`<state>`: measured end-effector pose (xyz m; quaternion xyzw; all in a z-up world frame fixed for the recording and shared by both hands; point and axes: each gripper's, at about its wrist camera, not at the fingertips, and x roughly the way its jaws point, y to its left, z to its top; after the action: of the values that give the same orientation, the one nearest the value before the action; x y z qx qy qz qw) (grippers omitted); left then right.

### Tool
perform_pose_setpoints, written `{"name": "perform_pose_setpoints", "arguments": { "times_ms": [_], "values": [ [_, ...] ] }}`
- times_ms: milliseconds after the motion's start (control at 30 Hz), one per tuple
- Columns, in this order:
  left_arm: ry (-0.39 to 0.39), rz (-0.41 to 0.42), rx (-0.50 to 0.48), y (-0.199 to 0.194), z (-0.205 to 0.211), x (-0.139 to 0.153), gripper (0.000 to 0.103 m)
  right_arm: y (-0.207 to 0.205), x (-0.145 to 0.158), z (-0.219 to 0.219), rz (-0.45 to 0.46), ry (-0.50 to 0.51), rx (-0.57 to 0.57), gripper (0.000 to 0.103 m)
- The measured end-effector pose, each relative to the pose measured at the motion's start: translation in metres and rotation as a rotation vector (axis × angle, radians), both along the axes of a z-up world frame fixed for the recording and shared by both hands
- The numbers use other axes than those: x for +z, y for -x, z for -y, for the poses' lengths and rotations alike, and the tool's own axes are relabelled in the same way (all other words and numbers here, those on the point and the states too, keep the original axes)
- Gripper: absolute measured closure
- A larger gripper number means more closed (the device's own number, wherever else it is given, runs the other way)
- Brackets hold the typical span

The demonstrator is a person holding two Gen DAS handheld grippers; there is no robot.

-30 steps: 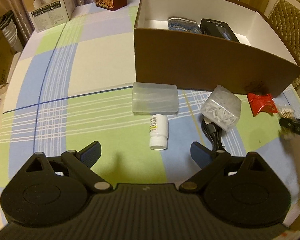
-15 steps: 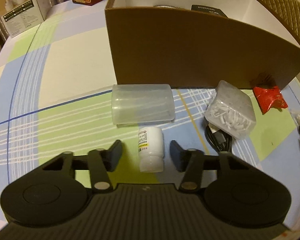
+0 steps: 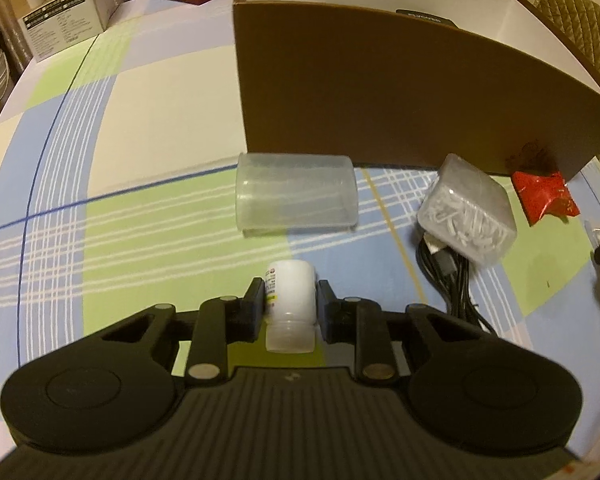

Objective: Organize objects
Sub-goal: 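Grasp the white pill bottle with the left tool while the right tool grasps the cotton swab bag, then carry the pill bottle and cotton swab bag into the box and release both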

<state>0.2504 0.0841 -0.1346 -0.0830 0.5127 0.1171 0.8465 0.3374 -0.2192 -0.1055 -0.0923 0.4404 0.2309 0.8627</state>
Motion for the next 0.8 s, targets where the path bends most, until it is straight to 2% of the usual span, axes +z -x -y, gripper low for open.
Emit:
{"name": "perform_pose_setpoints", "arguments": {
  "times_ms": [100, 167, 633, 800],
  "values": [
    [0.003, -0.005, 0.005, 0.007, 0.001, 0.001, 0.081, 0.002, 0.000, -0.007, 0.030, 0.047, 0.033, 0.070],
    [0.003, -0.011, 0.008, 0.011, 0.002, 0.002, 0.081, 0.004, 0.000, -0.009, 0.032, 0.052, 0.028, 0.074],
    [0.016, -0.026, -0.001, 0.027, 0.016, 0.004, 0.081, 0.017, 0.000, -0.010, 0.010, 0.056, 0.053, 0.076],
    [0.031, -0.020, -0.013, 0.034, 0.023, 0.009, 0.081, 0.023, 0.002, -0.004, -0.027, 0.038, 0.060, 0.077]
  ]
}}
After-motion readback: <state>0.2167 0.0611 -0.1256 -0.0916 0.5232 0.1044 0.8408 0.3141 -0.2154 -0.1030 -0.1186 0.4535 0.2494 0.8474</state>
